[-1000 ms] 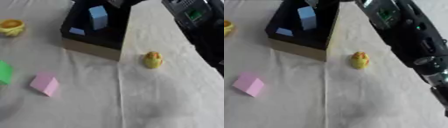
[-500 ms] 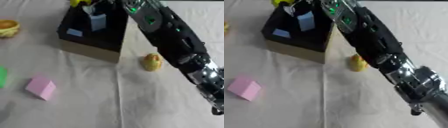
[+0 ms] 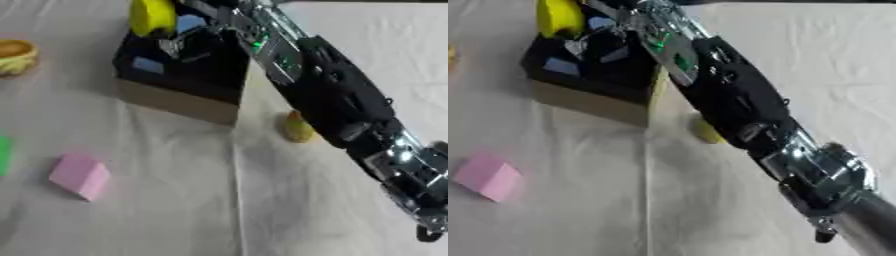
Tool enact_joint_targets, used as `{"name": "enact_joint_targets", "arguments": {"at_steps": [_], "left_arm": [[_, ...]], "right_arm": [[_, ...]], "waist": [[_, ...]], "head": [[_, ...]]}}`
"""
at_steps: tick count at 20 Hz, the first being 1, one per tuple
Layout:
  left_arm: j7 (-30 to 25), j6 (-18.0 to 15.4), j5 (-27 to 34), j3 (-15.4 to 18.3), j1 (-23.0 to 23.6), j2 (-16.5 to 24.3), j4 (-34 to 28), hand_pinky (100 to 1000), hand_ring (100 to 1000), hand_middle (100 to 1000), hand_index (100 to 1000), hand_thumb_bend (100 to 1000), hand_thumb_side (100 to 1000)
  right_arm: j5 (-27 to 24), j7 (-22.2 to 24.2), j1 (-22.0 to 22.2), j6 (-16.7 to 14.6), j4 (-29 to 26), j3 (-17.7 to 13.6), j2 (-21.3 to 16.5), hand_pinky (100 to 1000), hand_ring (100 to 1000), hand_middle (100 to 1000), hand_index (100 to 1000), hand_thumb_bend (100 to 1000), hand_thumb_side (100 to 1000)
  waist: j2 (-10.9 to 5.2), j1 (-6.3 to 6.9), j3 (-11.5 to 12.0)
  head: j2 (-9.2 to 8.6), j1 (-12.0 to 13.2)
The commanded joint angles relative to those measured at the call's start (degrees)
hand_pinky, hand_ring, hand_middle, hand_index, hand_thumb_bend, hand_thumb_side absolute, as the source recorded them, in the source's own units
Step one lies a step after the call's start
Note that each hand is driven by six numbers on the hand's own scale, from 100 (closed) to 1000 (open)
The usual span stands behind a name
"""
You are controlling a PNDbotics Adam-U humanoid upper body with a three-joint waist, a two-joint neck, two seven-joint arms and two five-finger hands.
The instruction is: Pick up objects on the table and place them in the box.
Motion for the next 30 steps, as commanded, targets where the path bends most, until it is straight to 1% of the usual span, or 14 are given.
{"name": "enact_joint_targets", "arguments": {"at_steps": [1,4,6,8,13,16,18,19,20,21,23,24,27,30], "left_arm": [[0.12,0.24,0.02,0.29,-0.01,0.67,-0.86,734,773,719,828,402,524],[0.14,0.35,0.08,0.24,-0.05,0.57,-0.86,734,773,719,828,405,523],[0.14,0.45,0.08,0.24,0.03,0.59,-0.86,734,773,719,828,402,525],[0.19,0.54,0.05,0.28,0.19,0.59,-0.86,734,773,719,828,402,525],[0.31,0.49,-0.02,0.40,0.37,0.80,-0.86,735,773,720,828,404,522],[0.33,0.49,-0.02,0.40,0.38,0.83,-0.86,735,773,720,828,404,522],[0.51,0.61,-0.21,0.66,1.13,1.07,-0.86,735,774,720,828,406,522],[0.59,0.61,-0.29,0.70,1.24,1.13,-0.86,735,774,720,828,408,520],[0.61,0.59,-0.31,0.65,1.14,1.12,-0.86,735,774,719,828,409,517],[0.59,0.55,-0.28,0.59,0.96,1.10,-0.86,735,774,719,828,409,515],[0.54,0.47,-0.20,0.55,0.72,1.07,-0.86,735,774,719,828,410,515],[0.53,0.44,-0.19,0.57,0.72,1.08,-0.86,735,774,719,829,410,517],[0.62,0.48,-0.19,0.66,0.73,0.99,-0.86,735,774,719,828,409,518],[0.67,0.55,-0.22,0.67,0.63,0.91,-0.86,735,774,719,829,411,517]], "right_arm": [[1.10,-0.43,-1.33,0.41,-2.08,-0.79,-1.39,863,925,845,879,100,685],[1.29,0.04,-1.51,0.98,-2.71,-0.96,-1.63,876,935,853,897,100,630],[0.73,0.58,-1.50,1.08,-3.11,-1.06,-1.72,879,936,852,899,100,615],[-0.93,1.00,-1.49,1.42,-3.96,-1.28,-1.95,880,935,847,897,100,620],[-7.92,2.56,-1.65,3.18,-8.13,-1.66,-4.18,878,928,839,892,100,639],[-9.25,3.39,-1.62,4.15,-9.30,-1.63,-4.61,878,928,839,892,100,639],[-10.25,3.34,-1.61,4.50,-10.81,-2.54,-5.95,877,926,839,892,100,626],[-10.95,3.74,-1.31,4.69,-11.64,-2.69,-7.14,884,934,851,904,100,583],[-11.57,4.42,-0.95,4.82,-12.14,-2.50,-8.14,893,944,868,923,121,415],[-11.88,5.23,-0.63,4.85,-12.28,-2.19,-8.74,899,949,877,932,194,279],[-11.37,6.98,-0.22,4.60,-11.71,-1.68,-9.35,908,952,882,944,295,100],[-10.73,7.87,-0.10,4.61,-11.23,-1.63,-9.51,911,953,879,947,315,100],[-8.62,10.36,0.11,5.15,-9.83,-2.59,-9.63,913,954,875,947,309,100],[-6.73,11.16,0.52,5.92,-8.20,-3.82,-9.68,913,955,879,951,334,100]], "waist": [[-1.23,-0.39,-0.08],[-1.37,-0.42,-0.16],[-1.48,-0.42,-0.21],[-1.62,-0.38,-0.33],[-1.98,-0.48,-0.64],[-2.00,-0.50,-0.65],[-2.62,-0.55,-1.60],[-2.78,-0.54,-1.87],[-2.85,-0.52,-1.94],[-2.84,-0.47,-1.91],[-2.74,-0.37,-1.79],[-2.69,-0.34,-1.74],[-2.52,-0.40,-1.62],[-2.43,-0.57,-1.49]], "head": [[-0.32,0.27],[-0.29,0.39],[-0.30,0.54],[-0.16,0.73],[0.47,1.59],[0.50,1.64],[0.97,2.84],[1.14,3.14],[1.20,3.22],[1.14,3.15],[1.12,3.03],[1.13,2.99],[1.11,2.92],[1.04,3.02]]}}
